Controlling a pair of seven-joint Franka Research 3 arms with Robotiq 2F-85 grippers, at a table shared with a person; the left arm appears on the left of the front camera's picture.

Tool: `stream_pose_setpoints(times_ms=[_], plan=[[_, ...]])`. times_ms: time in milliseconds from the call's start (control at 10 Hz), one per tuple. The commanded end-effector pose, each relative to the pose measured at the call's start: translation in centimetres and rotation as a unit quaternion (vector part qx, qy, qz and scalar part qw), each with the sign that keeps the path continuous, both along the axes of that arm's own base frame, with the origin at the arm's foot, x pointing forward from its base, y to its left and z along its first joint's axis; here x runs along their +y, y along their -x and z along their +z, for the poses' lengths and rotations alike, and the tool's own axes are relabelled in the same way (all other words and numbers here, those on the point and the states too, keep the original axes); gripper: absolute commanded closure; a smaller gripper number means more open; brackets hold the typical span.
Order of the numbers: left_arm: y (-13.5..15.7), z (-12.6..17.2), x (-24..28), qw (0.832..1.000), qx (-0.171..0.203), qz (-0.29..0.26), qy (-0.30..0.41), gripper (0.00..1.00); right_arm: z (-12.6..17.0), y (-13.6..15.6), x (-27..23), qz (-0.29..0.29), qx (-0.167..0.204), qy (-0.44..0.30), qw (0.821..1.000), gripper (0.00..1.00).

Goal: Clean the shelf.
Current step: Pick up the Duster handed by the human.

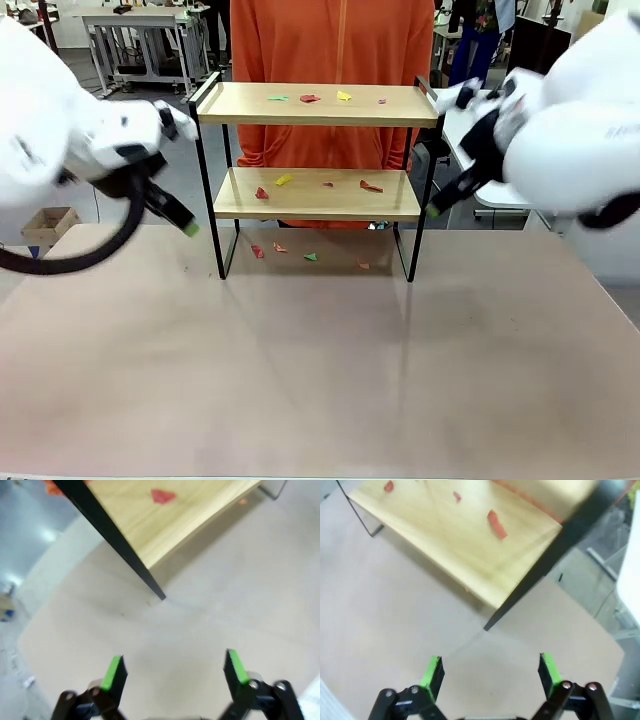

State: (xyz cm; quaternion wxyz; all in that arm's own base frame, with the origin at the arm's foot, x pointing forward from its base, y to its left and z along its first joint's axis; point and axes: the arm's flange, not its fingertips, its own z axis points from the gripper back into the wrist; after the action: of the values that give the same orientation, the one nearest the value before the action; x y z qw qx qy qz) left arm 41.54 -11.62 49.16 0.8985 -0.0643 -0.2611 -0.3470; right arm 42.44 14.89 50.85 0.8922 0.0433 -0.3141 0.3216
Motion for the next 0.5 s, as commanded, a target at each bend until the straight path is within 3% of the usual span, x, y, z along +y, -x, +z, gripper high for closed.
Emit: stream_pose_setpoints(times_ms=[0,200,400], plan=[[-1.7,3.1,4.6,0.996,0.029,-0.085,0.015,0.00,2.2,-1.4,-4.7,0.062,0.003,-0.030,0.998,0.00],[-4.0,3.5,9.7,0.982,0.010,-0.181,0.058,0.00,2.3,-3.0,-10.0,0.165,-0.011,-0.041,0.985,0.00],[-5.9,2.1,14.6,0.954,-0.047,-0.273,0.115,0.00,0.1,-5.5,-16.3,0.219,-0.039,-0.069,0.973,0.00]])
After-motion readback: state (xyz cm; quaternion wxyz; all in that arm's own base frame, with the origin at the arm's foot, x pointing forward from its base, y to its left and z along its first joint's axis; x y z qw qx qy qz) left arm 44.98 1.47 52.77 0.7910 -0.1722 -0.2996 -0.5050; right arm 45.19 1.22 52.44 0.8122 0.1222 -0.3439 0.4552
